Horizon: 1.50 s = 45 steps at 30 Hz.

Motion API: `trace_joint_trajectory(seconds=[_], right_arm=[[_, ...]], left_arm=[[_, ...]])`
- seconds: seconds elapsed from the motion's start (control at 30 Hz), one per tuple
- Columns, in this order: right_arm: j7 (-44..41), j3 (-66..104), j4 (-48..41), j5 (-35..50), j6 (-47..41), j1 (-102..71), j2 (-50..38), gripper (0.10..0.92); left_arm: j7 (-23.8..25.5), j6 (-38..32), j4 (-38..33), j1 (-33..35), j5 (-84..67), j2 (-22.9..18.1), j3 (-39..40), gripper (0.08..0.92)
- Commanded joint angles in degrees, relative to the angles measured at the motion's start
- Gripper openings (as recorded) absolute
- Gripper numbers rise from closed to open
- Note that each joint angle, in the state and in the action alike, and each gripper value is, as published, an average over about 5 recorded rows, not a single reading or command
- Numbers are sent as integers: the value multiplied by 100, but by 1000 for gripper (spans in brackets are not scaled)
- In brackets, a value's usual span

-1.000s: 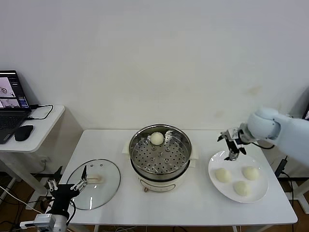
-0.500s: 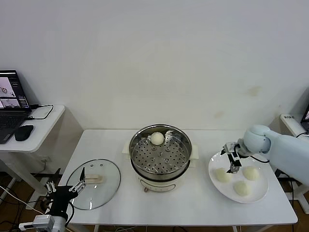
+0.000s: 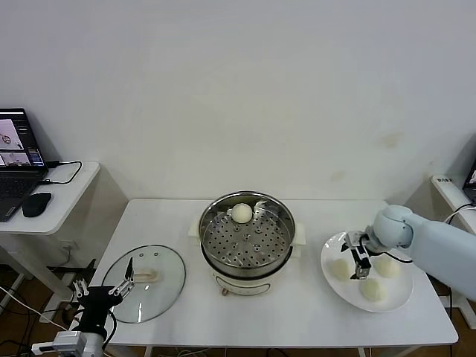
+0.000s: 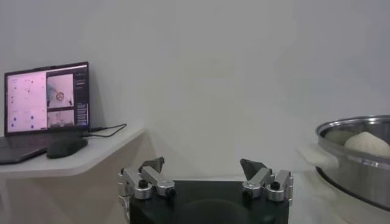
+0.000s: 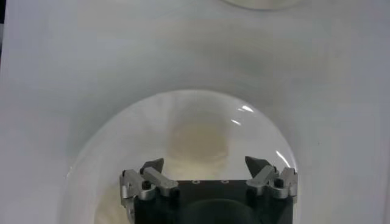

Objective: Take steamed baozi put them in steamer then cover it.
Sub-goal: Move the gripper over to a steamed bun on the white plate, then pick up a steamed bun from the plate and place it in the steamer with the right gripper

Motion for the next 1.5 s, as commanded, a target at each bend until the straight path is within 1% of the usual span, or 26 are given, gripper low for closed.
trace_joint_trajectory(seconds=[0.03, 0.13, 0.63, 0.9, 1.07, 1.23, 1.37, 1.5], right_arm=[[9, 290, -209, -163, 43, -384, 146, 822], [36, 295, -290, -173, 32, -391, 227, 807], [62, 380, -354, -190, -19, -448, 321, 640], [71, 367, -169, -60, -28, -171, 130, 611], [-70, 179, 137, 302, -102, 671, -267, 612], [-184, -557, 522, 955, -264, 2085, -482, 619], [-199, -1201, 870, 1451, -453, 3322, -386, 620], [-108, -1778, 1224, 2084, -718, 4337, 66, 625]], left_arm=[[-1, -5, 1, 2, 0, 3, 0, 823], [1, -5, -4, -5, 1, 2, 0, 823], [-5, -12, -7, -10, 8, -45, 37, 823], [-15, -11, -31, -11, 8, -40, 46, 823], [-11, -3, -69, -20, 3, -8, 48, 823], [-6, 12, -104, -39, -9, 27, 63, 823], [-3, 14, -121, -40, -21, 47, 69, 823], [-2, 16, -126, -51, -35, 63, 57, 823]])
